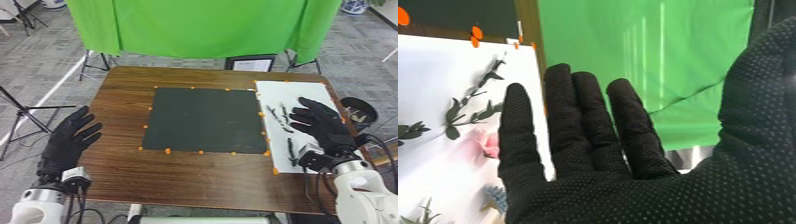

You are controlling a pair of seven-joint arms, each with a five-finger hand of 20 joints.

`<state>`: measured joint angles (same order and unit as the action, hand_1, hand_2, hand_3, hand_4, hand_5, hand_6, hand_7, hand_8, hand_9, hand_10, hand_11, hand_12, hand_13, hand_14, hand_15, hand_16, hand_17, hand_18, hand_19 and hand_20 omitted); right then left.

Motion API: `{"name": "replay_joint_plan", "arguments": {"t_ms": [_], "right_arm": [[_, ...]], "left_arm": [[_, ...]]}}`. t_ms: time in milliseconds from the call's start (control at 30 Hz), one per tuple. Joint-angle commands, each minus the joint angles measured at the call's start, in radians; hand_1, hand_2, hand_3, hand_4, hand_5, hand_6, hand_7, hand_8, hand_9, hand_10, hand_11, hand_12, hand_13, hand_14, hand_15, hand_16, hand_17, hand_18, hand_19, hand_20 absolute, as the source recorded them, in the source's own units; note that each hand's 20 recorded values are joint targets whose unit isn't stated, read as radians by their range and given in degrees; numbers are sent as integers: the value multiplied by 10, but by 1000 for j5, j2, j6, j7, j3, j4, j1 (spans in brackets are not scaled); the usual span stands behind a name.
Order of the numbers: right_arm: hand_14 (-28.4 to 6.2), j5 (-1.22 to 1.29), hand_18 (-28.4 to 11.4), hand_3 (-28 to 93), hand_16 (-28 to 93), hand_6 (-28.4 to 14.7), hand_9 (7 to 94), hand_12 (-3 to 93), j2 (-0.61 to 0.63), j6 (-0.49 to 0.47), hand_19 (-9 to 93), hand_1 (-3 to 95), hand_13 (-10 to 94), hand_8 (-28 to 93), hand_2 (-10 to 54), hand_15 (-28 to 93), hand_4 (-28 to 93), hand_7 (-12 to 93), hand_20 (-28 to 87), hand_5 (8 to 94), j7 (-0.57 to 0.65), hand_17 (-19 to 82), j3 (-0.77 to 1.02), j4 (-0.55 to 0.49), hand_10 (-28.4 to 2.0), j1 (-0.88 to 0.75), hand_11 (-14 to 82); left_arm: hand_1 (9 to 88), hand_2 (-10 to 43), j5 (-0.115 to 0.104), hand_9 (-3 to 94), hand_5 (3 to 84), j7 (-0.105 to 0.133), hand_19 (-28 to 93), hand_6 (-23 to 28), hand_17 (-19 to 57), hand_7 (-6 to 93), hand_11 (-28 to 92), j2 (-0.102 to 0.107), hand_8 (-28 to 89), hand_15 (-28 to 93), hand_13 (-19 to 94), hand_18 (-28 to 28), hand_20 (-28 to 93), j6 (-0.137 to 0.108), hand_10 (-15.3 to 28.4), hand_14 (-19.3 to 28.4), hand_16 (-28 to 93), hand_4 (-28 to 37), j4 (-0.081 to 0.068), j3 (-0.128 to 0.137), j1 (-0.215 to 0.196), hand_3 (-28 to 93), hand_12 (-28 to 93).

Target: Arrange flowers

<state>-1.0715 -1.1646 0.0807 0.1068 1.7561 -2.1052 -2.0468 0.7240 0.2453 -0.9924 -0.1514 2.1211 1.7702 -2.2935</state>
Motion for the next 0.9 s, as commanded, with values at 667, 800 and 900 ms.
{"name": "replay_joint_plan", "arguments": {"t_ms": [667,800,900], "right_arm": [[-96,-8,-202,805,204,-39,394,227,-12,1,517,187,345,-168,-95,327,-283,306,257,319,8,98,7,-15,-124,-19,208],[-96,-5,-202,809,204,-39,391,228,2,-29,516,183,345,-170,-95,327,-283,308,257,313,5,98,13,-8,-125,-10,206],[-97,-46,-203,813,204,-38,388,230,18,-37,517,177,342,-170,-95,326,-283,308,257,309,17,96,17,-10,-127,-3,204]], "left_arm": [[261,-66,-4,228,259,11,447,46,-78,255,220,-12,-130,324,205,238,74,-29,116,163,0,-283,17,14,-30,673,186],[262,-66,-4,229,260,12,445,46,-78,255,219,-11,-131,323,205,236,74,-32,115,163,0,-283,18,18,-30,673,186],[262,-66,-4,229,260,14,444,46,-78,254,219,-13,-130,321,205,236,74,-30,115,163,0,-283,15,12,-27,673,187]]}}
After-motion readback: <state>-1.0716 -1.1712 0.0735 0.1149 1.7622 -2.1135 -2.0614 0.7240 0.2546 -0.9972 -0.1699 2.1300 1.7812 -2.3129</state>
